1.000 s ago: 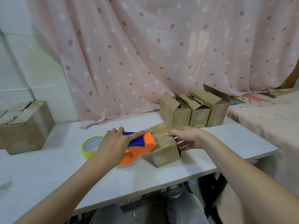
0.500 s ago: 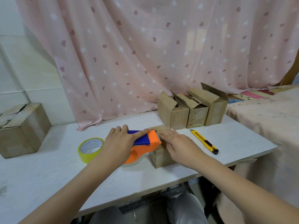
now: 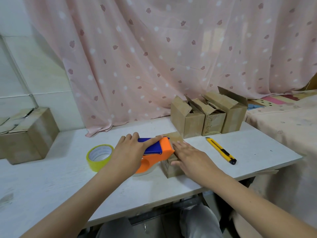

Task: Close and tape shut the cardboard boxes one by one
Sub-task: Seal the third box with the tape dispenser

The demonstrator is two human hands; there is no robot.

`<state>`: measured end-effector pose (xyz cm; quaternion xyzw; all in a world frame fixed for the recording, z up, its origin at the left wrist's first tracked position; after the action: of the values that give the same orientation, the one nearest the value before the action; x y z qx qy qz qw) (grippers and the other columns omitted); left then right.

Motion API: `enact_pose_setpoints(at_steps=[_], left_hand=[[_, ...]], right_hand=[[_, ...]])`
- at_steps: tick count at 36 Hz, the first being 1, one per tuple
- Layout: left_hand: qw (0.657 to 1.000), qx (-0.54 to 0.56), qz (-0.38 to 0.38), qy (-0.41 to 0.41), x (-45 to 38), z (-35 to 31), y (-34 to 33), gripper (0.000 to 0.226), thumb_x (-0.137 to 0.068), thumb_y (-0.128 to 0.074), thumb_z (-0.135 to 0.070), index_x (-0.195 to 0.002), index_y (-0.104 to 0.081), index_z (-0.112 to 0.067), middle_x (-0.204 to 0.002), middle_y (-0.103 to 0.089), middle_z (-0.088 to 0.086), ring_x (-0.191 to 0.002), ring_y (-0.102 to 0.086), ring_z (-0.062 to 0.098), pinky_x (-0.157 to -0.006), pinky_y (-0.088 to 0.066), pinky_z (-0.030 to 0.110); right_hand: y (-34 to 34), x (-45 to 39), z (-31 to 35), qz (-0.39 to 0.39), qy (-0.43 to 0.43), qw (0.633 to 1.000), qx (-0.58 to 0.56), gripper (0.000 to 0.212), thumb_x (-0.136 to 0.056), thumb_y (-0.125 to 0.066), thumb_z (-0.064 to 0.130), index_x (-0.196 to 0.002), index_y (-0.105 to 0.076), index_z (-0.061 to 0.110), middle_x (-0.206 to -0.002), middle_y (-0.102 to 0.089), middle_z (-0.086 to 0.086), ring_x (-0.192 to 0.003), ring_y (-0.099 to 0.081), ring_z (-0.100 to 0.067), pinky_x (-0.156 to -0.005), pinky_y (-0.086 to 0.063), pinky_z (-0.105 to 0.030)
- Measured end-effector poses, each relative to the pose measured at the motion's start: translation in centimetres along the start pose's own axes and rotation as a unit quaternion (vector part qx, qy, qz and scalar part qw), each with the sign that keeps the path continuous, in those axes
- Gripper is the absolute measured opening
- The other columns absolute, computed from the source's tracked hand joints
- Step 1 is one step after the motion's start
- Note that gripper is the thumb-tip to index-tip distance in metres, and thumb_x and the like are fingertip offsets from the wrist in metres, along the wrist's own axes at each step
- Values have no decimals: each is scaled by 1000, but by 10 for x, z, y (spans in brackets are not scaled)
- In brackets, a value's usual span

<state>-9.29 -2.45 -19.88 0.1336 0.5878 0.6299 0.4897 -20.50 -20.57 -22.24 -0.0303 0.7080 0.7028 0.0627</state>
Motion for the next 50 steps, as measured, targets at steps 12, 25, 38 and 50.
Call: enact_pose_setpoints(at_steps=[12,25,38,50], left_hand=[[1000,29,10,6,3,6,-1,110,-58,-86,-18,-149,-30,-46,-75,-42,-1,-61,-34,16,-57,-29,27],[997,28,58,44,38,40,10,92,-90,-60,-25,-149,4,-58,-96,-38,-1,-83,-36,18,-75,-32,30],[999,-31,8,9,35,37,-9,106,-52,-83,-17,-146,-42,-45,-75,-32,1,-65,-25,19,-59,-28,33],[998,-37,53,15,33,32,-9,105,-60,-81,-19,-148,-32,-49,-80,-42,4,-69,-27,20,-64,-28,35]], right_hand=[[-16,-1,-2,-26,-17,998,61,83,-104,-1,53,-116,-75,17,-117,-73,0,-107,-70,-13,-83,-55,-24],[-3,2,6,-24,-20,998,53,92,-101,7,57,-129,-67,10,-134,-64,-5,-124,-61,-17,-96,-50,-27],[44,-29,35,-45,-142,985,-82,40,-102,-38,29,-65,-39,13,-66,-41,-3,-66,-45,-23,-57,-33,-30],[34,-78,31,187,-234,953,-45,72,-91,-62,54,-137,-41,2,-111,-51,-9,-92,-53,-25,-74,-43,-31]])
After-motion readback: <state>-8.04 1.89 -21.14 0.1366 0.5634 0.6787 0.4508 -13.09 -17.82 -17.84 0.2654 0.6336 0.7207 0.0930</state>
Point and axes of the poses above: each hand's wrist, its own x-axis away from the middle knuckle, its own y-axis out of the back of the hand, z = x × y, the point moved 3 cm from there along -x, towards the middle knuckle
